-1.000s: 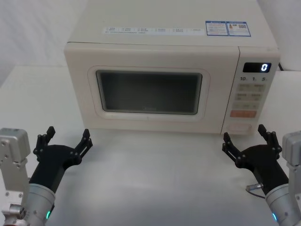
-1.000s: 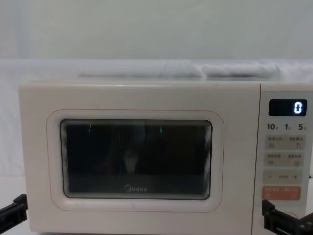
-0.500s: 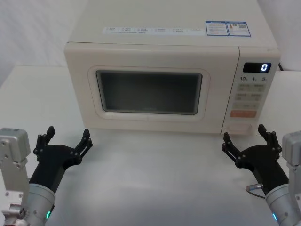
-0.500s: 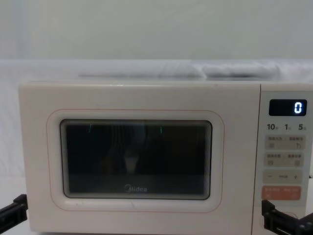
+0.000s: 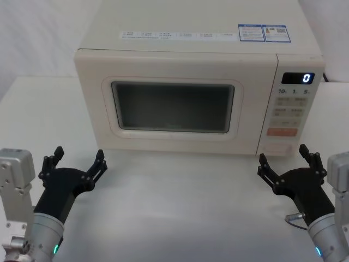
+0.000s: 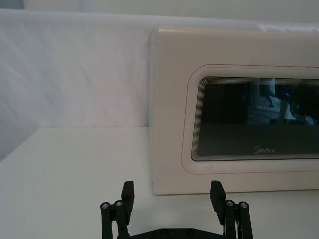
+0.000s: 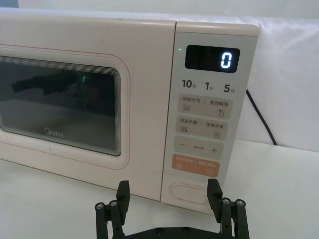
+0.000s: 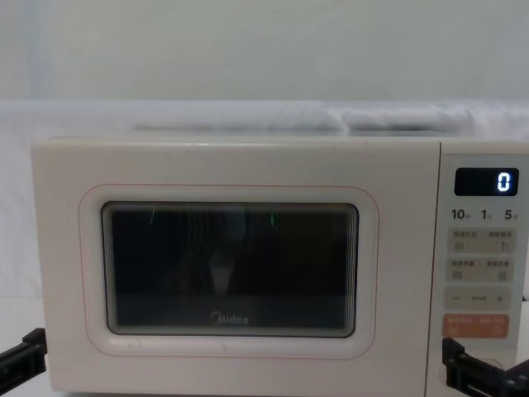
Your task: Press the button to open the microwave door with one hand; close the microwave door with the other hand.
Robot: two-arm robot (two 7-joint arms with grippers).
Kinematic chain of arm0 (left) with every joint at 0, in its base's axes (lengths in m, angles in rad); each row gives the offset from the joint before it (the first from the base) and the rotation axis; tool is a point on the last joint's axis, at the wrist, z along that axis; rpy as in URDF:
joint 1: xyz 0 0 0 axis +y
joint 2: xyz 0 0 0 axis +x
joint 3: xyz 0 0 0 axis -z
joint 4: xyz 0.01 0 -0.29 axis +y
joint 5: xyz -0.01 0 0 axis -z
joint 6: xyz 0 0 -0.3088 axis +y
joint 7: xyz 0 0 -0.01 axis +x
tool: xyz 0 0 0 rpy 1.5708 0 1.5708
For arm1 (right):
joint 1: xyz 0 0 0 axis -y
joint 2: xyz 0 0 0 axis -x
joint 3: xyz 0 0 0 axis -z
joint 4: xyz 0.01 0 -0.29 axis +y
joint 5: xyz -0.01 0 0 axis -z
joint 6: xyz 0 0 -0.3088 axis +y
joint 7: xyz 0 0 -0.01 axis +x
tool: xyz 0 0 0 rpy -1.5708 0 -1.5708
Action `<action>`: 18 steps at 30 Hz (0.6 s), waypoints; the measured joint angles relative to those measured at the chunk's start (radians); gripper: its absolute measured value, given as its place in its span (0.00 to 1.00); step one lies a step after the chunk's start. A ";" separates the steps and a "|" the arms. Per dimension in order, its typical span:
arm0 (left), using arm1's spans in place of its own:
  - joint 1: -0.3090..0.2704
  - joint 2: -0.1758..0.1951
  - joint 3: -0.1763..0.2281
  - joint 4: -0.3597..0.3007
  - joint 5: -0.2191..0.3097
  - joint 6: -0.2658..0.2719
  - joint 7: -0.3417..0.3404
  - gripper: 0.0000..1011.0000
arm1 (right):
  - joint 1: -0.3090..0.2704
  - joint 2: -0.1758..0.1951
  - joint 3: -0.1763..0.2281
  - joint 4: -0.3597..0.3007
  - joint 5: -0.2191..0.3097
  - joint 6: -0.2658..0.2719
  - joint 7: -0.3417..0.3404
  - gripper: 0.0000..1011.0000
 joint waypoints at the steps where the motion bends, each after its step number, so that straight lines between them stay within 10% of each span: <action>1: 0.000 0.000 0.000 0.000 0.000 0.000 0.000 0.99 | 0.000 0.000 0.000 0.000 0.000 0.000 0.000 0.99; 18: 0.000 0.000 0.000 0.000 0.000 0.000 0.000 0.99 | 0.000 0.000 0.000 0.000 0.000 0.000 0.000 0.99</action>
